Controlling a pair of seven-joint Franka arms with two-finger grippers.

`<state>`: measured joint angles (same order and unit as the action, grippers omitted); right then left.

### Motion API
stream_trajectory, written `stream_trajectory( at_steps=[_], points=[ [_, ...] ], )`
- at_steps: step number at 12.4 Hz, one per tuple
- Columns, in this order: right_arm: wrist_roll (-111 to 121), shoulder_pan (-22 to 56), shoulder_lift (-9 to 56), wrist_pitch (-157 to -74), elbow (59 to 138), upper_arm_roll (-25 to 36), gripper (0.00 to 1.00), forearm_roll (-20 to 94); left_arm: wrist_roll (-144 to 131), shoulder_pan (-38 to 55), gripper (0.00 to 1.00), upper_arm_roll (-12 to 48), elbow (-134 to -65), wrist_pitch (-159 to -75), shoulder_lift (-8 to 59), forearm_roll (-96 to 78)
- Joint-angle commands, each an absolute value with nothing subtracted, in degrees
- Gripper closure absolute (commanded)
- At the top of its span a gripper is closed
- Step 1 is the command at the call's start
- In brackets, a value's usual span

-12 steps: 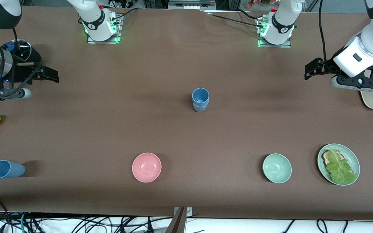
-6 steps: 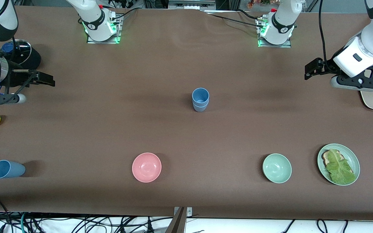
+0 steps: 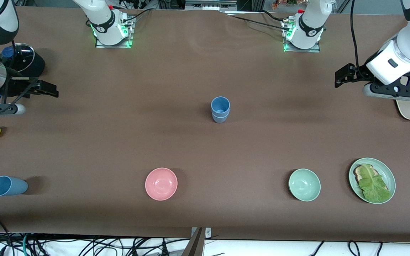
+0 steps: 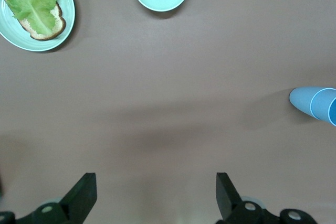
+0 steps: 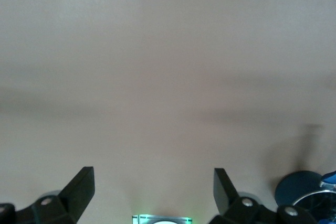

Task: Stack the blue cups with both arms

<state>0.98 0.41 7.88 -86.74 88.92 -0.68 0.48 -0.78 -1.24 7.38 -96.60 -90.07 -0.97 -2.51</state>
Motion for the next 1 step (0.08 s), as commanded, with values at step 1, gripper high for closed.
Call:
stream_trajectory(
  at_steps=[1],
  points=[
    [1.1, 1.4, 7.3, -86.2, 87.9, -0.2, 0.0, -0.5, 0.4, -1.0, 0.0, 7.1, -95.9, -89.4, -1.0, -0.8]
  ],
)
